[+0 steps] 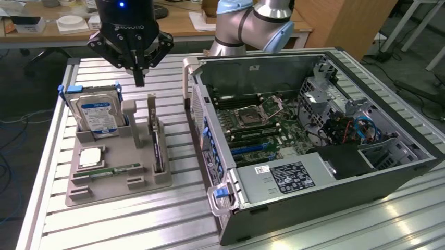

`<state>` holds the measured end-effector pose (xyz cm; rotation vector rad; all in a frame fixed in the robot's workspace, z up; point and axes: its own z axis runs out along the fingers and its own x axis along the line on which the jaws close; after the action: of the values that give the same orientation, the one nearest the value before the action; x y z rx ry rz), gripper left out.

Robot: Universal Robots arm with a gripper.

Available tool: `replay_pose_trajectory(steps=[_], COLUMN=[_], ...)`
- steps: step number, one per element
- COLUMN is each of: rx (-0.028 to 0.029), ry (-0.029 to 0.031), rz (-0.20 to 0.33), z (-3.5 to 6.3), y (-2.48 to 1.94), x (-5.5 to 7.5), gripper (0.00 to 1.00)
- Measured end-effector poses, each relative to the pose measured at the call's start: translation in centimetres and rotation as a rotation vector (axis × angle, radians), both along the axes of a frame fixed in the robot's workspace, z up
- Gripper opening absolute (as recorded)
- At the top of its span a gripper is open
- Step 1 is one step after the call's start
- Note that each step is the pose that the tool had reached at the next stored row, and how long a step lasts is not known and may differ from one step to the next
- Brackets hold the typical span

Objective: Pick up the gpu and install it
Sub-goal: 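Pick up the gpu and move the gpu toward the slot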

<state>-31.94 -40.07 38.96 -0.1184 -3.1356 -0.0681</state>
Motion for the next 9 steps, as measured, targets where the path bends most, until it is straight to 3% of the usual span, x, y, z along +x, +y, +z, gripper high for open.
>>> replay_pose_trajectory(steps=[7,9], rx=[0.0001,0.0000], ry=[-0.0001,0.0000], rz=[0.000,0.000], z=[0.00,0.00], y=[0.00,0.00], x=[0.00,0.00], gripper=[0.11,0.23])
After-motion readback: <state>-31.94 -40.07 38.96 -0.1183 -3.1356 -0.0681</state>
